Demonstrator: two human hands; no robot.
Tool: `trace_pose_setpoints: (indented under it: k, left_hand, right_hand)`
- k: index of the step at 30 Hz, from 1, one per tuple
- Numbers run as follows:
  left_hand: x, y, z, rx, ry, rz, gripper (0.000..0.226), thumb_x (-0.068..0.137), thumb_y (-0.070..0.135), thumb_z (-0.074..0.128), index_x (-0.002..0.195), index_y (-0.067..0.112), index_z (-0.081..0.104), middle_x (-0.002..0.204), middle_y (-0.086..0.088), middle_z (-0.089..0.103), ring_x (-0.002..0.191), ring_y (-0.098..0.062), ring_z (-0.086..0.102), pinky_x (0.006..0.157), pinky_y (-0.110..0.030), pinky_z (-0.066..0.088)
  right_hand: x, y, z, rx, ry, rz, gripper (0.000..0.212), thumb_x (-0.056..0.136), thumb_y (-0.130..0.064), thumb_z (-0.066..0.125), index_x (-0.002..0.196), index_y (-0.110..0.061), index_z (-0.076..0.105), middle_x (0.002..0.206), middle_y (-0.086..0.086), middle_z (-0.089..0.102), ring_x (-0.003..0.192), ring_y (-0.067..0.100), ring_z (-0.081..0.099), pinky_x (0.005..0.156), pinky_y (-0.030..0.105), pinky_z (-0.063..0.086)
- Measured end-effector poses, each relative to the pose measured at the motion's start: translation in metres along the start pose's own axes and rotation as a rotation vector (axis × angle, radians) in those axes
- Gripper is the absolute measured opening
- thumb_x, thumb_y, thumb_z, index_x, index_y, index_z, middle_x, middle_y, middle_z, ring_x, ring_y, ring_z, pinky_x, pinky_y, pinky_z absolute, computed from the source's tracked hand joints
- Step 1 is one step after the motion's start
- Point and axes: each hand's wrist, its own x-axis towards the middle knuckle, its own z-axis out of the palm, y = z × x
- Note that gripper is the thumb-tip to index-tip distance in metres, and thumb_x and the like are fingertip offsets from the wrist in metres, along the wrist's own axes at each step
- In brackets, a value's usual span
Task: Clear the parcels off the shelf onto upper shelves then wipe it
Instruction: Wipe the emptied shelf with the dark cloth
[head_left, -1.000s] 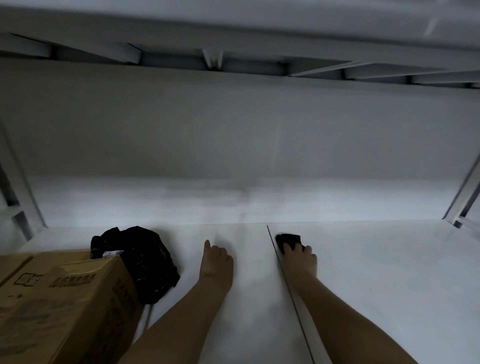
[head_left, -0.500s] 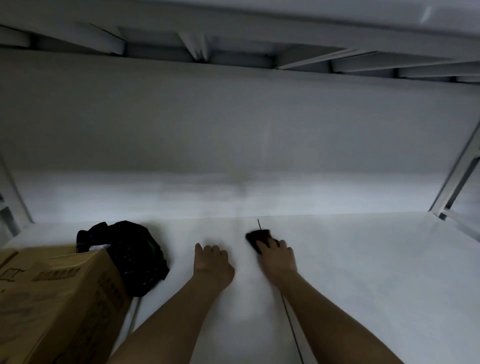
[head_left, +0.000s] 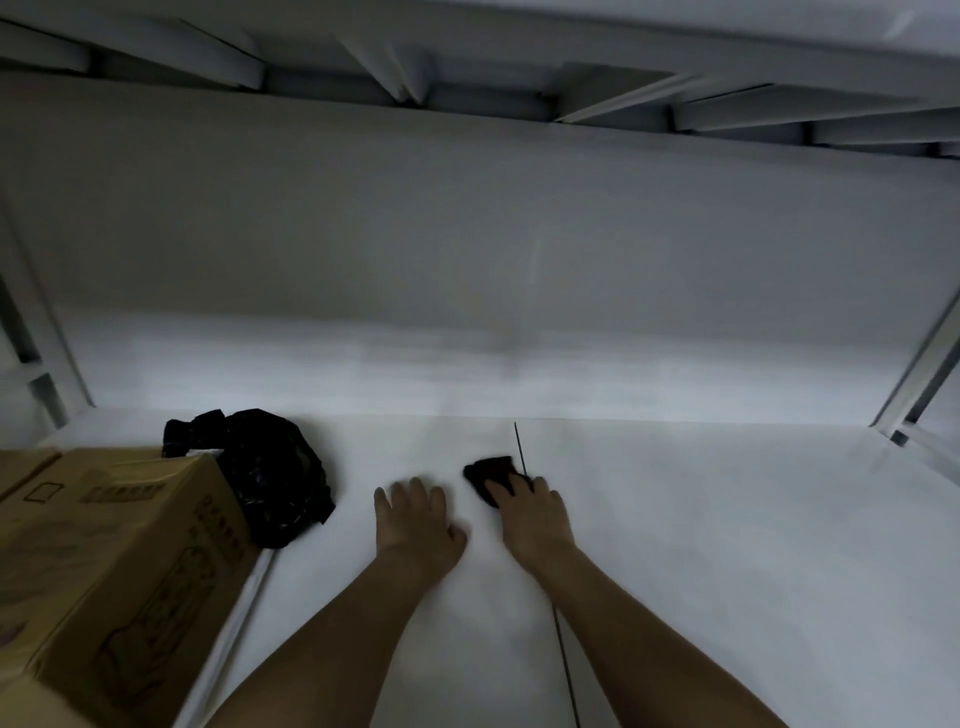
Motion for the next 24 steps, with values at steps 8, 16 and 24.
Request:
trace_pose_setpoints:
  k: [8, 16, 24]
  left_hand:
    - [-0.015, -0.007, 0.005, -0.050, 0.010, -0.013, 0.063, 0.096, 0.047, 0.022, 0.149, 0.014, 0.016, 0.155, -0.014, 0.015, 0.143, -0.033, 0.013, 0.116, -0.051, 0.007]
    - [-0.022, -0.026, 0.007, -0.059, -0.013, 0.023, 0.064, 0.098, 0.046, 0.019, 0.153, 0.016, 0.005, 0.159, -0.013, 0.004, 0.146, -0.030, 0.004, 0.117, -0.049, 0.000]
    - [-0.039, -0.046, 0.013, -0.076, 0.030, 0.068, 0.063, 0.098, 0.042, 0.022, 0.152, 0.013, 0.010, 0.158, -0.013, 0.008, 0.145, -0.029, 0.006, 0.117, -0.049, 0.000]
  right_hand:
    - [-0.026, -0.004, -0.007, -0.145, -0.072, 0.342, 0.051, 0.097, -0.018, 0.035, 0.147, -0.011, 0.024, 0.137, 0.018, 0.039, 0.120, 0.032, 0.041, 0.093, 0.035, 0.040]
    - [-0.023, -0.037, 0.011, -0.072, 0.058, 0.018, 0.042, 0.058, -0.020, 0.061, 0.096, -0.024, 0.077, 0.085, 0.005, 0.071, 0.064, 0.025, 0.063, 0.049, 0.028, 0.048]
    - [-0.039, -0.039, -0.013, -0.155, -0.102, 0.424, 0.046, 0.096, -0.016, 0.035, 0.142, -0.009, 0.030, 0.136, 0.019, 0.041, 0.121, 0.032, 0.042, 0.093, 0.034, 0.044]
